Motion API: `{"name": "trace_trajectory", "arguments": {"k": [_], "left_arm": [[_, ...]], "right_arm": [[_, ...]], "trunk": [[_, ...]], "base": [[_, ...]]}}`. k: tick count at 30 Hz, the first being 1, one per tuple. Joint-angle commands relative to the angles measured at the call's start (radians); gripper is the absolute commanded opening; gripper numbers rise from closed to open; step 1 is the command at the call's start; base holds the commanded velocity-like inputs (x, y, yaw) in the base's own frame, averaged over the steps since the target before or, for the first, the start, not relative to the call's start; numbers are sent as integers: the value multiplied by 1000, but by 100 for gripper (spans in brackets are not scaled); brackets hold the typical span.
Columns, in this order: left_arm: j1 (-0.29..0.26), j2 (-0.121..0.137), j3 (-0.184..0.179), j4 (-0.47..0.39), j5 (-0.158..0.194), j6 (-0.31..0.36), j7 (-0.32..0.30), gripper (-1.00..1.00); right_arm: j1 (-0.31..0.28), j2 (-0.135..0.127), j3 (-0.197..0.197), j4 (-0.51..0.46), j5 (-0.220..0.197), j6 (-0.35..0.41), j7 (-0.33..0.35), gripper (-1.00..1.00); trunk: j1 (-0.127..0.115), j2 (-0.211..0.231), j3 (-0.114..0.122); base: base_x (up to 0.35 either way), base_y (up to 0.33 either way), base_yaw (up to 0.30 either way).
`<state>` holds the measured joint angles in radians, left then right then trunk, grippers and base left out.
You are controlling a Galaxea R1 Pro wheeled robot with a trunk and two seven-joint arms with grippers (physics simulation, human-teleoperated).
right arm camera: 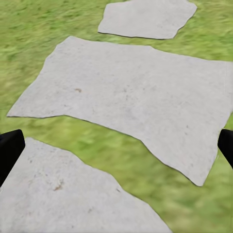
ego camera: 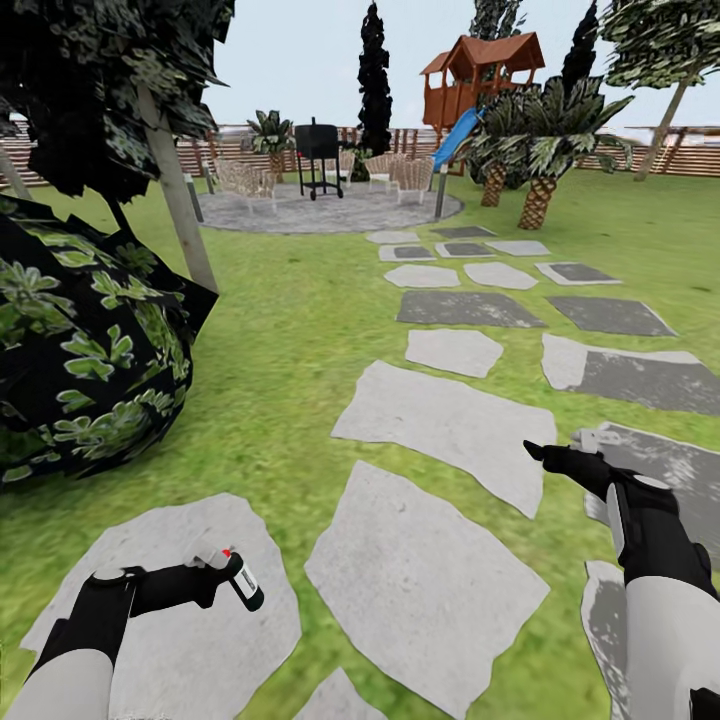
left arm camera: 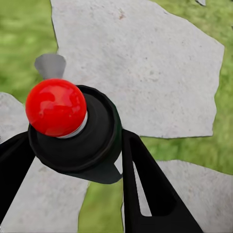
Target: Pick up the pesticide atomizer in the garden and spray insectifuge to fully cover both potted plants in the garden.
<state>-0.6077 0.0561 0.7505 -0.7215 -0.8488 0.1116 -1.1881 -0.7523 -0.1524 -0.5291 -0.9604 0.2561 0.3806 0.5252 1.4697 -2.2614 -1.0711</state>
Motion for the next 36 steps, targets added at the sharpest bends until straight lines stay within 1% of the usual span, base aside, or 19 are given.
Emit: {"name": "trace_trajectory", "arguments": {"k": [1,10,13,17,18,19,21,23,26,27,29,31,36], "left_arm": [[-1,-1,4,-1,-4,9,-5,-100],[-1,-1,4,-1,-4,9,-5,-100],[-1,-1,4,-1,-4,9,-5,-100],[-1,-1,4,-1,-4,8,-5,-100],[-1,-1,4,-1,-4,8,-5,-100],[-1,-1,4,-1,-4,8,-5,-100],[-2,-1,4,-1,-4,8,-4,-100],[-1,-1,4,-1,-4,8,-4,-100],[-2,-1,4,-1,-4,8,-4,-100],[-1,-1,4,-1,-4,8,-4,-100],[-2,-1,4,-1,-4,8,-4,-100],[-2,-1,4,-1,-4,8,-4,-100],[-2,0,4,-1,-4,8,-4,-100]], "right_arm": [[-1,0,-3,-1,10,3,9,100],[-1,0,-3,-1,9,1,7,100],[-1,0,-4,30,7,-6,3,100],[-1,0,-5,167,4,-26,3,100],[-1,0,-6,208,3,-45,3,100],[-1,-1,-7,277,2,-89,2,100],[-1,-4,-8,379,1,-163,1,100],[-1,-7,-8,480,1,-218,1,100],[-1,-9,-7,617,2,-250,1,100],[-1,-10,-7,677,2,-255,1,100],[-1,-11,-6,731,3,-259,1,100],[-1,-10,-6,758,3,-260,1,100],[-1,-11,-6,772,3,-261,1,100]], "trunk": [[4,-8,-3],[38,-71,-19],[50,-92,-27],[65,-120,-39],[69,-127,-42],[73,-134,-45],[80,-148,-52],[88,-162,-58],[100,-183,-67],[103,-190,-70],[111,-204,-77],[119,-218,-83],[119,-218,-79]], "base": [[0,0,92],[0,0,86],[0,0,19],[0,0,3],[0,0,0],[0,0,0],[0,0,0],[0,0,0],[0,0,0],[0,0,0],[0,0,0],[0,0,0],[0,0,0]]}}
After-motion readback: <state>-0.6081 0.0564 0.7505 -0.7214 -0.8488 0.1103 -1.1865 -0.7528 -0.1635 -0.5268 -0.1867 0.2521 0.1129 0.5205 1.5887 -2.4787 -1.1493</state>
